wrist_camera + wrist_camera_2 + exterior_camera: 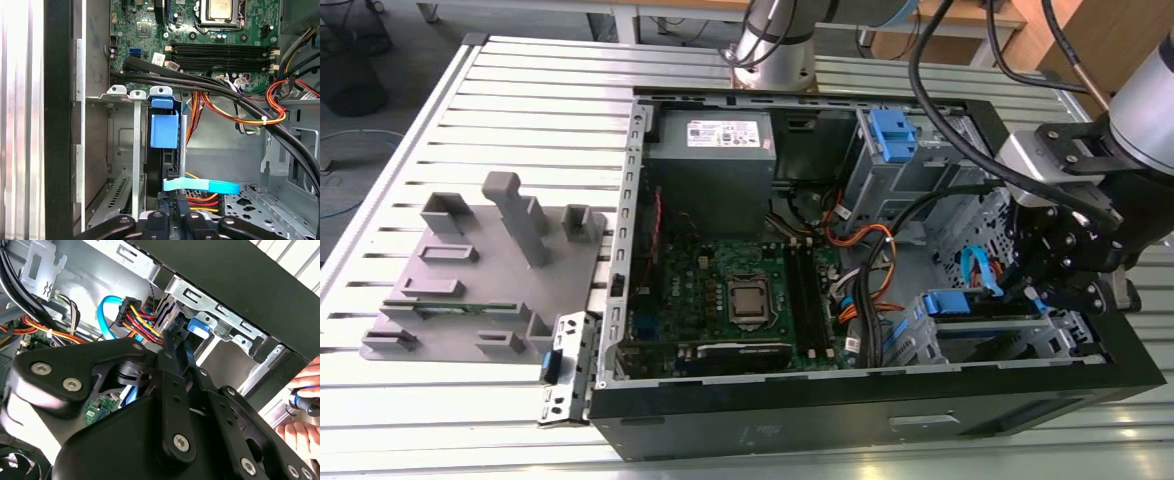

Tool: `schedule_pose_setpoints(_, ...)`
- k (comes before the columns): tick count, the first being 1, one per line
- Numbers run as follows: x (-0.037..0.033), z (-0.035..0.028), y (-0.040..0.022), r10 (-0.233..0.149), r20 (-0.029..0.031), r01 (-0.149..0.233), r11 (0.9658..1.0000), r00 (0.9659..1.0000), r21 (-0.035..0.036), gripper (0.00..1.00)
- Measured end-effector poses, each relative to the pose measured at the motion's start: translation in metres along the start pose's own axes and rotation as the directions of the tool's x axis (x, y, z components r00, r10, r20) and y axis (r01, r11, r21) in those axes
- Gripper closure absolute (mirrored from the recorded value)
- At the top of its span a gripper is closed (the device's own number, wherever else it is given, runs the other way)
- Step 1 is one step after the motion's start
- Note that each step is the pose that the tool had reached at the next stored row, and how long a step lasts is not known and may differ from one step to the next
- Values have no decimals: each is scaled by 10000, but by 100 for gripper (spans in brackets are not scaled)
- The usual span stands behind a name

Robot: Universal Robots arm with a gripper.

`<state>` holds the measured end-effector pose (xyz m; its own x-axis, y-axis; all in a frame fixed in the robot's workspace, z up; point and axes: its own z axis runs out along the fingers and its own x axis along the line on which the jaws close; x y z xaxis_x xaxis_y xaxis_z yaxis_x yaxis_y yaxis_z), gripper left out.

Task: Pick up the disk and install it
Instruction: 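Insert the second disk wire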

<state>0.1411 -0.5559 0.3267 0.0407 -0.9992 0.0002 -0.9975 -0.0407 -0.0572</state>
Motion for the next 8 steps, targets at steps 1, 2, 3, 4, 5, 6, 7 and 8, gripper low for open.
schedule_pose_setpoints(1, 0, 0, 0, 0, -2, 0, 10000, 10000, 0, 82)
schedule_pose_setpoints(2, 0, -3, 0, 0, -8, 0, 10000, 10000, 0, 76)
schedule_pose_setpoints(3, 0, -6, 0, -1, -13, 1, 10000, 10000, 0, 76)
schedule_pose_setpoints(4, 1, -6, 0, -1, -13, 1, 10000, 10000, 0, 76)
schedule_pose_setpoints(5, 1, -12, -1, -1, -16, 1, 10000, 10000, 0, 76)
schedule_pose_setpoints(6, 0, -19, -1, 0, -16, 0, 10000, 10000, 0, 76)
schedule_pose_setpoints(7, 0, -33, -2, -1, -14, 1, 10000, 10000, 0, 76)
schedule_pose_setpoints(8, 0, -55, -3, 0, -14, 0, 10000, 10000, 0, 76)
